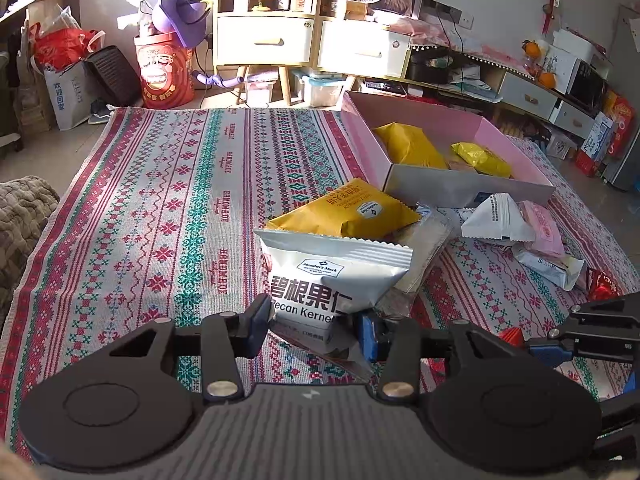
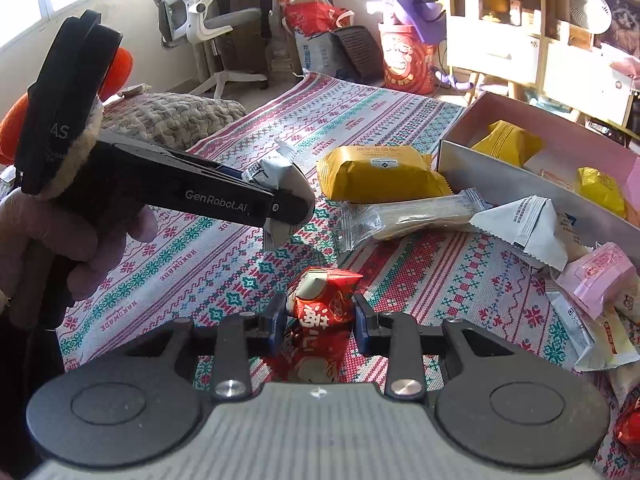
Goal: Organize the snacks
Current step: 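Grasp the red candy wrapper with the right tool while the left tool grasps the white pecan bag, then carry the pecan bag and red candy into the pink box and open both tools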
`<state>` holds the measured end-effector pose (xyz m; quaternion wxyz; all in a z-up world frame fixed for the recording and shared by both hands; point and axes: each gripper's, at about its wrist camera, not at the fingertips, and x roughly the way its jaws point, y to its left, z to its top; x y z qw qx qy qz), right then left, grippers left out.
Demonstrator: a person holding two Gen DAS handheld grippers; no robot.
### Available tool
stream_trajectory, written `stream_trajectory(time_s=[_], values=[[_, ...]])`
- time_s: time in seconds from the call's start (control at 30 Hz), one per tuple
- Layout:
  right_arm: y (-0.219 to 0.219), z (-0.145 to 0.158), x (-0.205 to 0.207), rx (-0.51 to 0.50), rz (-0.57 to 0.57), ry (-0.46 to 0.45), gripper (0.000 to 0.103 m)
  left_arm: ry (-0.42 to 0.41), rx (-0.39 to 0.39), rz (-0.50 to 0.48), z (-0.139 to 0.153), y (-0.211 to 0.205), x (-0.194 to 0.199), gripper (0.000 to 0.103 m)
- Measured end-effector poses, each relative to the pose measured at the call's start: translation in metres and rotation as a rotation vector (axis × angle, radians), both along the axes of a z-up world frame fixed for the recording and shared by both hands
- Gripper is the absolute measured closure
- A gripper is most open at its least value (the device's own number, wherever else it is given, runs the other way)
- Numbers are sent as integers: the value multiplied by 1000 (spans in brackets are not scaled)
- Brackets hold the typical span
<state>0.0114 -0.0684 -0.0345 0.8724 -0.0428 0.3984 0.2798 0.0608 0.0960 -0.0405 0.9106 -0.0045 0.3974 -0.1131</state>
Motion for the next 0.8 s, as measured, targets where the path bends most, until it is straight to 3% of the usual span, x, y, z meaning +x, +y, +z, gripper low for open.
stream_trajectory(time_s=[0.8], values=[[-44, 41, 37, 88, -171, -91, 72, -1, -92, -3, 41, -18, 12, 52]])
